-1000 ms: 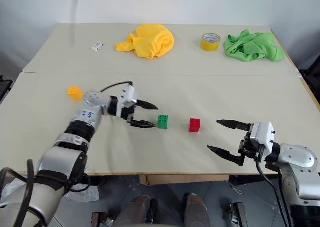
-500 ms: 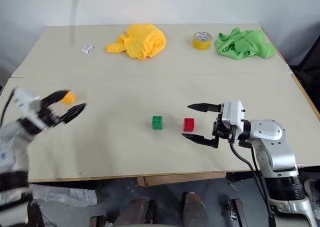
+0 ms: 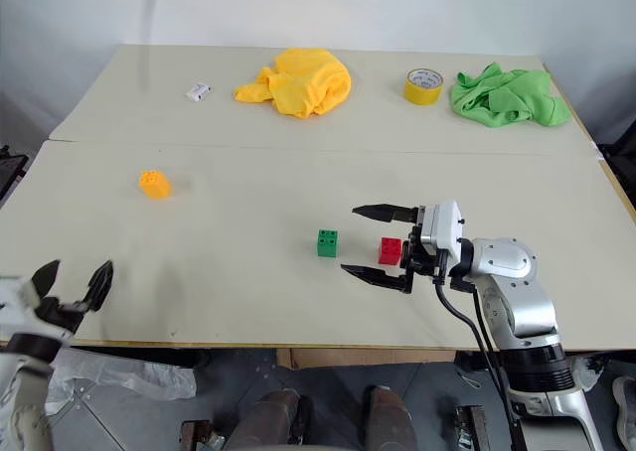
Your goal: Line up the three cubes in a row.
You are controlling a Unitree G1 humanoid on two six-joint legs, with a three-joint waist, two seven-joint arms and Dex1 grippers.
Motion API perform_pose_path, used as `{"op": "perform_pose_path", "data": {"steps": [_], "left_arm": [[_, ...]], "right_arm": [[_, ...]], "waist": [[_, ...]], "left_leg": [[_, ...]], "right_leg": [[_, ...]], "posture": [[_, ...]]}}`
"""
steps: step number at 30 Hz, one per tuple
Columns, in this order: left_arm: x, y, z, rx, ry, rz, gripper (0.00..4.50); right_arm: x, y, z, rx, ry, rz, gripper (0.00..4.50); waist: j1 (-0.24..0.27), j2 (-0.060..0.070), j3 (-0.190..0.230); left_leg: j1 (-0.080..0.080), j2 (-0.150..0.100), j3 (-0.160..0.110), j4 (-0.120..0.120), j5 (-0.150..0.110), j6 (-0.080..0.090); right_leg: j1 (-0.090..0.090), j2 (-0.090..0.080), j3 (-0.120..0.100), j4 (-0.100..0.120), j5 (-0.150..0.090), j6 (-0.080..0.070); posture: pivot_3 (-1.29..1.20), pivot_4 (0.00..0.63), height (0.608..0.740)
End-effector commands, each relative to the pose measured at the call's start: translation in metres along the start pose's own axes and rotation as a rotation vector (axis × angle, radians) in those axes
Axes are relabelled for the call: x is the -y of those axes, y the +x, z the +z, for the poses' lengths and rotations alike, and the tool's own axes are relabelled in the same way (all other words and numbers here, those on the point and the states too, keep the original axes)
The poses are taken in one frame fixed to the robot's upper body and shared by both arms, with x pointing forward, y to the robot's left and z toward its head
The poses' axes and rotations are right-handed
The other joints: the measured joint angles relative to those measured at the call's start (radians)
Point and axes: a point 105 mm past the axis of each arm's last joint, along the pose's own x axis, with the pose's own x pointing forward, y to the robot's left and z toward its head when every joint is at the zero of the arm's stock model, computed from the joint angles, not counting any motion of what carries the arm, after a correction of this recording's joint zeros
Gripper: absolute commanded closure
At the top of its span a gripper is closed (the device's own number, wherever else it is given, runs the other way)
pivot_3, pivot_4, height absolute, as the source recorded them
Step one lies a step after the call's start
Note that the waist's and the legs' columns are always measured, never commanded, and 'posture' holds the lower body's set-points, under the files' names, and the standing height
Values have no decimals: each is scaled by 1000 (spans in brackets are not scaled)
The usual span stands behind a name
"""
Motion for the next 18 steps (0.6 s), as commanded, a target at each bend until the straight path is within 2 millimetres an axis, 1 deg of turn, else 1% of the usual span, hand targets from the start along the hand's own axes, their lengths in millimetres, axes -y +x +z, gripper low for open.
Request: {"op": "perform_pose_path", "data": {"steps": [1, 3, 5, 7, 8, 10, 12, 15, 17, 18], "left_arm": [[9, 34, 19, -27, -13, 58, 29], [12, 57, 23, -45, -31, 106, 29], [10, 83, 27, -51, -73, 189, 29], [12, 105, 34, -47, -91, 222, 29], [17, 115, 40, -37, -94, 207, 29], [22, 127, 46, -36, -59, 190, 29], [18, 136, 48, -60, -19, 206, 29], [16, 150, 41, -127, -32, 184, 29], [12, 156, 36, -167, 20, 171, 29], [11, 158, 34, -179, 16, 165, 29]], "right_arm": [[-3, 3, 6, 9, -16, 27, 0], [-3, 4, 5, 13, -6, 29, 0], [-6, 6, 5, 15, 4, 37, 0], [-10, 8, 5, 17, 12, 44, 0], [-12, 10, 6, 18, 13, 45, 0], [-14, 12, 7, 22, 18, 41, 0], [-16, 12, 9, 30, 30, 26, 0], [-23, 11, 8, 23, 36, 20, 0], [-22, 10, 8, 14, 34, -6, 0], [-21, 9, 8, 13, 32, -26, 0]], "waist": [[-2, 0, 0], [-4, 0, 0], [-4, 0, 0], [-5, -1, 0], [-7, -1, 0], [-8, -1, 0], [-9, -1, 0], [-6, -1, 0], [-5, -1, 0], [-6, -1, 0]], "left_leg": [[0, 0, 0, 0, 0, 0], [0, 0, 0, 0, 1, 0], [1, 0, 1, 0, 1, 0], [0, -1, 1, 0, 1, -1], [0, -1, 2, 0, 1, -1], [0, -1, 3, 0, 1, -1], [0, -1, 3, -1, 1, -1], [0, 0, 3, -1, 1, -1], [0, 0, 4, -1, 1, -1], [0, -1, 4, 0, 1, -1]], "right_leg": [[0, 0, 0, 0, 0, 0], [-1, 1, 0, 6, 0, 0], [-2, 1, 0, 7, 0, 0], [-3, 3, 0, 8, 0, 0], [-4, 3, -1, 9, 0, 0], [-5, 3, -3, 9, 0, 0], [-5, 3, -7, 8, 0, 0], [-5, 3, -12, 8, 0, 0], [-5, 3, -12, 8, 0, 0], [-5, 3, -12, 8, 0, 0]], "posture": [[0, 150, 740], [0, 150, 740], [0, 150, 740], [0, 150, 740], [0, 150, 740], [0, 150, 740], [0, 150, 740], [0, 150, 740], [0, 150, 740], [0, 150, 740]]}}
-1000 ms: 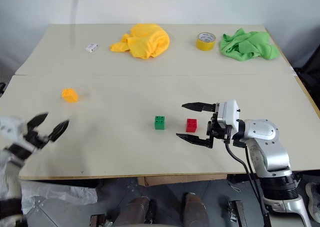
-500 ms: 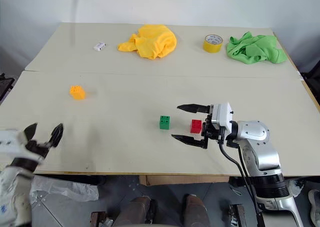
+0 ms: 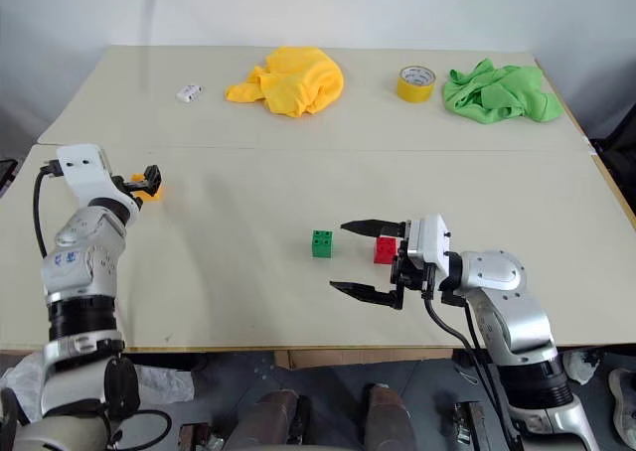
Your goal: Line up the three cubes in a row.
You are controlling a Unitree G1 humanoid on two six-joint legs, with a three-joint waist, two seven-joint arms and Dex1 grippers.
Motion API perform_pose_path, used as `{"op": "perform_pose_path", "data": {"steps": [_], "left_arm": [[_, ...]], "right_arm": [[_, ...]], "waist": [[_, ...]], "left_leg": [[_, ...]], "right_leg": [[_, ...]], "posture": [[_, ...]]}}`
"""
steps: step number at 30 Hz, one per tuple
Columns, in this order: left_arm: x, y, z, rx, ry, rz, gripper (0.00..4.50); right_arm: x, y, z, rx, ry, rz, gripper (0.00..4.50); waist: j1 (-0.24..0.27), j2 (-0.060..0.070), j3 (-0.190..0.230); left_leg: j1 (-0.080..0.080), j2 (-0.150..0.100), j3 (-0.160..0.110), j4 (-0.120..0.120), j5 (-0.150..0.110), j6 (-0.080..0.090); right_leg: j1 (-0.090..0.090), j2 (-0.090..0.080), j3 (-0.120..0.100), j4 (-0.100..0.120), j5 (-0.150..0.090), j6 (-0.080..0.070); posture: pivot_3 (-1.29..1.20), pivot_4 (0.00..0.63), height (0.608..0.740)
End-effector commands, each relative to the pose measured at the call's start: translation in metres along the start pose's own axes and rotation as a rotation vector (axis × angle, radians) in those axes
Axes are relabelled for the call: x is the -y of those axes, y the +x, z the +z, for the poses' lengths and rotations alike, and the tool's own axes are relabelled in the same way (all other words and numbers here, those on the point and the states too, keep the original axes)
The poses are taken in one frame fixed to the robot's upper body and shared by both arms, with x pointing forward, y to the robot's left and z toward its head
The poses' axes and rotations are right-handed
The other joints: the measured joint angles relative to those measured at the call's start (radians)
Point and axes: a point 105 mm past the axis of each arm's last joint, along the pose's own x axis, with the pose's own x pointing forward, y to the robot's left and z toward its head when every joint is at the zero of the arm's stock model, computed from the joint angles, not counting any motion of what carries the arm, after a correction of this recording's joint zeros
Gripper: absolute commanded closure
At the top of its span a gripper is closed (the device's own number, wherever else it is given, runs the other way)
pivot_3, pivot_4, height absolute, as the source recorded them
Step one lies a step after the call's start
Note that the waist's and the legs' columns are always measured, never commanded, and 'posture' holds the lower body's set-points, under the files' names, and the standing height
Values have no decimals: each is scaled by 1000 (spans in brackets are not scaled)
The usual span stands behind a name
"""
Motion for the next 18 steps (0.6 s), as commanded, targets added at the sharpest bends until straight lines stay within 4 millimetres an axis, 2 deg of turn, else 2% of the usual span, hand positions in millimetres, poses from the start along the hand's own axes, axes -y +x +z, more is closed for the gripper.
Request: {"op": "perform_pose_path", "data": {"steps": [1, 5, 11, 15, 17, 18], "left_arm": [[-5, 7, 2, -11, 36, -16, 201], [-1, 13, 0, -30, 47, -76, 1139], [6, 20, -3, -29, 28, -99, 2985], [7, 18, 5, 14, 3, -137, 2970], [12, 9, 26, 142, 24, -255, 2970], [20, -1, 41, 220, 34, -378, 2970]], "right_arm": [[0, 0, 13, 27, -39, -39, 0], [-10, 3, 12, 28, -28, -36, 0], [-16, 4, 10, 25, -19, -36, 0], [-14, 2, 8, 17, -25, -50, 0], [-13, -1, 7, 7, -33, -58, 0], [-13, -3, 7, -2, -38, -66, 0]], "waist": [[0, 0, 0], [2, 0, 0], [1, -1, 0], [1, -1, 0], [0, -1, 0], [0, -1, 0]], "left_leg": [[0, 0, 0, 0, 0, 0], [0, 0, 0, 0, 0, 0], [0, -2, 0, 1, 0, 1], [0, -1, 0, 1, 0, 1], [0, -1, 0, 0, 0, 1], [0, -1, -1, 0, 0, 1]], "right_leg": [[0, 0, 0, 0, 0, 0], [0, 0, -1, 0, 0, 0], [1, 0, -3, 0, 0, 0], [0, -1, -3, 0, 0, 0], [0, -1, -4, 0, 0, 0], [0, -1, -4, 0, 0, 0]], "posture": [[0, 150, 740], [0, 150, 740], [0, 150, 740], [0, 150, 740], [0, 150, 740], [0, 150, 740]]}}
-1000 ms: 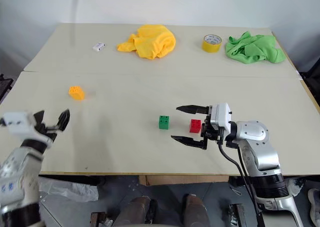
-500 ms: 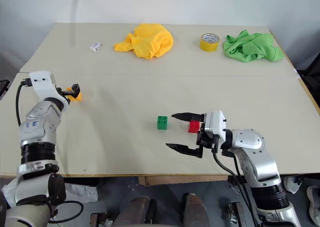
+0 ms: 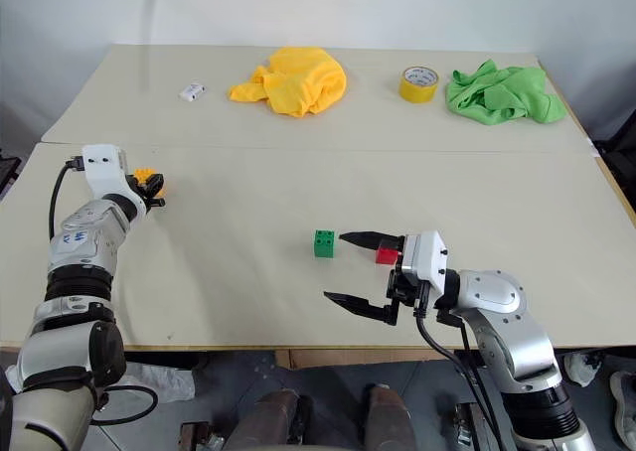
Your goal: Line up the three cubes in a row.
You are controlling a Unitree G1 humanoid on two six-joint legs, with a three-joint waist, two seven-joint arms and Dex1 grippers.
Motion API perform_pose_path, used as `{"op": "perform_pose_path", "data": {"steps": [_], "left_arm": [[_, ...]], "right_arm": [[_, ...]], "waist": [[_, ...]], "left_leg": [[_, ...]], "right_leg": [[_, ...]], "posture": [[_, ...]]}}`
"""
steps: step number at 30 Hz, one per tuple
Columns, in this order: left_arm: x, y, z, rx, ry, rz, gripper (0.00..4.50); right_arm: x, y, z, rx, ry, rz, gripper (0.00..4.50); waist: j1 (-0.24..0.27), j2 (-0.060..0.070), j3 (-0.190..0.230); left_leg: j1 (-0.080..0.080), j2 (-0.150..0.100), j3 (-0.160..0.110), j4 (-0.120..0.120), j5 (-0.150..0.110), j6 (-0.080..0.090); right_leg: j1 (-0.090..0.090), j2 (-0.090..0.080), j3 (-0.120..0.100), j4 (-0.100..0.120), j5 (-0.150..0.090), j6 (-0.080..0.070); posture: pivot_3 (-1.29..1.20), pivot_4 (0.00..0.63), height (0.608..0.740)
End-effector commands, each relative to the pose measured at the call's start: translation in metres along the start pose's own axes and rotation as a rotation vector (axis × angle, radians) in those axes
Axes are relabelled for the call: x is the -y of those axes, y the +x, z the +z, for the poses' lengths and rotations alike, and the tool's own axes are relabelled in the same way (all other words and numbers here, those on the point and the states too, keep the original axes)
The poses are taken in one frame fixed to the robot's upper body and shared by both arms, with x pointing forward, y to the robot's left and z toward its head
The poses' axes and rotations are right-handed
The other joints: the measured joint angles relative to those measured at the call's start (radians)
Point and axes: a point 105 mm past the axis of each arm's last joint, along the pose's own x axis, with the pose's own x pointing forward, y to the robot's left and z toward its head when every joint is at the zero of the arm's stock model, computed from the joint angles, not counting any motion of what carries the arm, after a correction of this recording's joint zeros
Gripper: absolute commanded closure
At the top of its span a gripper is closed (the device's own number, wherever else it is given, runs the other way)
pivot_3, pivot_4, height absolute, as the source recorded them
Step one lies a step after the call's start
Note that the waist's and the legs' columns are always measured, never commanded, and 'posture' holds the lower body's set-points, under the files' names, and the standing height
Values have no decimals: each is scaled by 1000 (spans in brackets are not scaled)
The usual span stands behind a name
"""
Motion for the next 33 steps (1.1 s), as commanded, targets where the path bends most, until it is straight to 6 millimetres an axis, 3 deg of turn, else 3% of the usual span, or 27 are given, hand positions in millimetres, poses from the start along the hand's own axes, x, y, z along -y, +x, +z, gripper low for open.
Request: {"op": "perform_pose_path", "data": {"steps": [1, 3, 5, 11, 19, 30, 33], "left_arm": [[16, -25, 60, 284, 71, -284, 2970], [50, -54, 71, 341, 228, -643, 2970], [75, -82, 68, 308, 340, -969, 2970], [104, -87, 32, 79, 591, -1335, 2970], [161, -69, 9, 112, 650, -1519, 2970], [166, -72, -21, -7, 706, -1606, 2970], [170, -67, -20, 7, 667, -1571, 2970]], "right_arm": [[1, -7, 6, -2, -51, -23, 0], [4, -15, 6, -24, -55, -39, 0], [6, -25, 4, -56, -55, -47, 0], [16, -49, 1, -148, -82, -64, 0], [12, -48, 6, -144, -95, -87, 0], [-3, -52, 3, -166, -63, -124, 0], [-6, -51, 5, -153, -44, -116, 0]], "waist": [[-1, 0, 0], [-3, 0, 0], [-5, 0, 0], [5, 1, 0], [3, -1, 1], [4, -2, 1], [7, -2, 1]], "left_leg": [[0, 0, 0, 0, 0, 0], [0, 1, 0, 0, 0, 0], [-1, 1, 0, 0, 0, 0], [1, -1, -1, 1, 2, 3], [-2, -1, 0, 0, 2, 4], [-2, -2, 1, 1, 2, 5], [-2, -2, -1, 3, 2, 5]], "right_leg": [[0, -1, 0, 0, 0, 0], [0, -1, 0, -1, 0, 0], [0, -1, -1, -2, 0, 0], [6, 0, -4, -5, 0, 0], [3, 0, -5, -3, 0, 0], [2, 0, -5, -2, 1, 1], [3, -1, -5, -1, 1, 1]], "posture": [[0, 150, 740], [0, 150, 740], [0, 150, 740], [0, 150, 740], [0, 150, 740], [0, 150, 740], [0, 150, 740]]}}
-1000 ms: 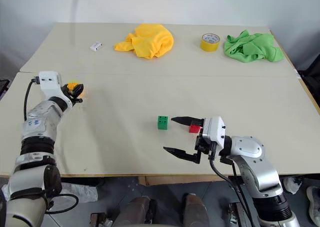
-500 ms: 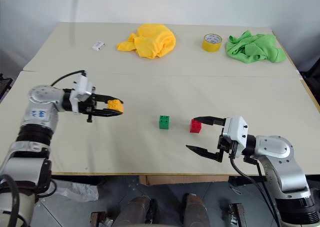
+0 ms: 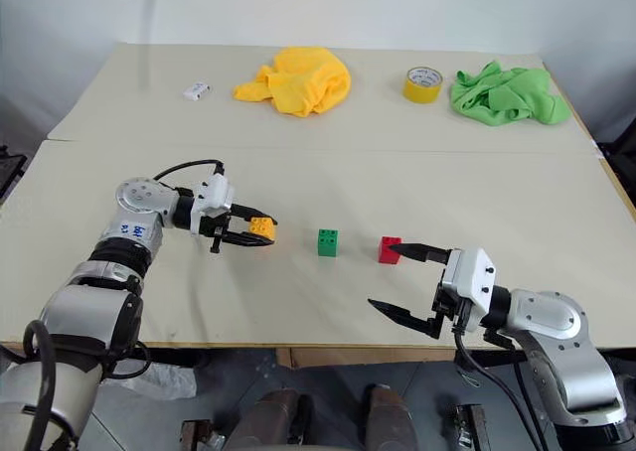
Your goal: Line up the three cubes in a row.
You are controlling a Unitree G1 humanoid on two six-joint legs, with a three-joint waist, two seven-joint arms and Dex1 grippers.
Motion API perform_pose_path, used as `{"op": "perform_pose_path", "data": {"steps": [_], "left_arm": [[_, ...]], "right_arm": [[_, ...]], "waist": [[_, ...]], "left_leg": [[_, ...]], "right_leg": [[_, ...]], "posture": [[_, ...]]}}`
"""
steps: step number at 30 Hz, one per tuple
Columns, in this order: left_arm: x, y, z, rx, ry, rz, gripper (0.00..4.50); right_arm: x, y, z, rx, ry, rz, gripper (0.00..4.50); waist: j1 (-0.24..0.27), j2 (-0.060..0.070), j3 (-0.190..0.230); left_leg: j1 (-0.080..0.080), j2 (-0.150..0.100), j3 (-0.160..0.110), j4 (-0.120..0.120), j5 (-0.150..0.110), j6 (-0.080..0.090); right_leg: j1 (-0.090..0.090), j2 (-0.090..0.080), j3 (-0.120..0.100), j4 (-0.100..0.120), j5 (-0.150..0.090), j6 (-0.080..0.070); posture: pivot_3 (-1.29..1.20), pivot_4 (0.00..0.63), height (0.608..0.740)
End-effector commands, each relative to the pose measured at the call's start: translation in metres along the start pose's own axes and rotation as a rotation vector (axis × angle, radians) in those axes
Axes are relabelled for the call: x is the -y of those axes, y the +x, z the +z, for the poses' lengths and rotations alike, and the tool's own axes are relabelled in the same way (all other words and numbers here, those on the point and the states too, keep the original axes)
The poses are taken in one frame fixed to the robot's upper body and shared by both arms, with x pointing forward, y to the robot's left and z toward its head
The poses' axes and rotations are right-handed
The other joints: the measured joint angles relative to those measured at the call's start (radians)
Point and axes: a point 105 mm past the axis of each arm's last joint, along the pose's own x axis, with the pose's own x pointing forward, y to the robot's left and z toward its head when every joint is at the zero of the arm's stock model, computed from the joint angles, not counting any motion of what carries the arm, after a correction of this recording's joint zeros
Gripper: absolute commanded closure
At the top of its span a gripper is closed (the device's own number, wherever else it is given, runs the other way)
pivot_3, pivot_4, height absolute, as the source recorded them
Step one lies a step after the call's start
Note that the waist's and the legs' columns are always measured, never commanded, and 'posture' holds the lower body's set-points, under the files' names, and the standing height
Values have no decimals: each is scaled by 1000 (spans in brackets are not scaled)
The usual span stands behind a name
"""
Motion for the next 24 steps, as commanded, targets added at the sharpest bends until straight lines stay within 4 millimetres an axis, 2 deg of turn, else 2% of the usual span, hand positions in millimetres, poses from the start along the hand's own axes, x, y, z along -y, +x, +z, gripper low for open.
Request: {"op": "perform_pose_path", "data": {"steps": [1, 4, 14, 16, 21, 23, 24], "left_arm": [[-1, 1, 7, 19, 4, -34, 2970], [4, 2, -1, -26, 12, -62, 2970], [-2, 14, 2, -8, 15, -18, 2970], [-3, 13, 2, -7, 3, -8, 2238], [-5, 10, 3, 2, 9, 7, 809], [-9, 0, 11, 53, 4, 34, 175], [-10, -7, 15, 74, 23, 48, 26]], "right_arm": [[-5, -1, 13, 40, 3, 13, 0], [-9, -2, 14, 44, 24, 18, 0], [-11, -10, 11, 12, 51, 5, 0], [-12, -10, 11, 11, 53, 5, 0], [-13, -9, 11, 9, 63, 10, 0], [-12, -8, 13, 20, 63, 16, 0], [-10, -9, 15, 31, 68, 16, 0]], "waist": [[0, 0, 0], [-3, 0, 0], [-3, 0, 0], [-3, 0, 0], [-3, 0, 0], [-3, 0, 0], [-4, 0, 0]], "left_leg": [[0, 0, 0, 0, 0, 0], [-1, 0, -1, 1, 0, 0], [-1, -1, -1, 1, 0, 1], [-1, 0, -1, 1, 0, 1], [-1, 0, 0, 1, 0, 1], [-1, 0, -1, 2, 0, 1], [-1, 0, -1, 2, 0, 1]], "right_leg": [[0, 0, 0, 0, 0, 0], [0, 0, 0, 0, 0, 0], [0, 0, -1, 0, 0, 0], [0, 0, -1, 0, 0, 0], [0, 0, -1, 0, 0, 0], [0, 0, -1, 1, 0, 0], [0, 0, -1, 0, 0, 0]], "posture": [[0, 150, 740], [0, 150, 740], [0, 150, 740], [0, 150, 740], [0, 150, 740], [0, 150, 740], [0, 150, 740]]}}
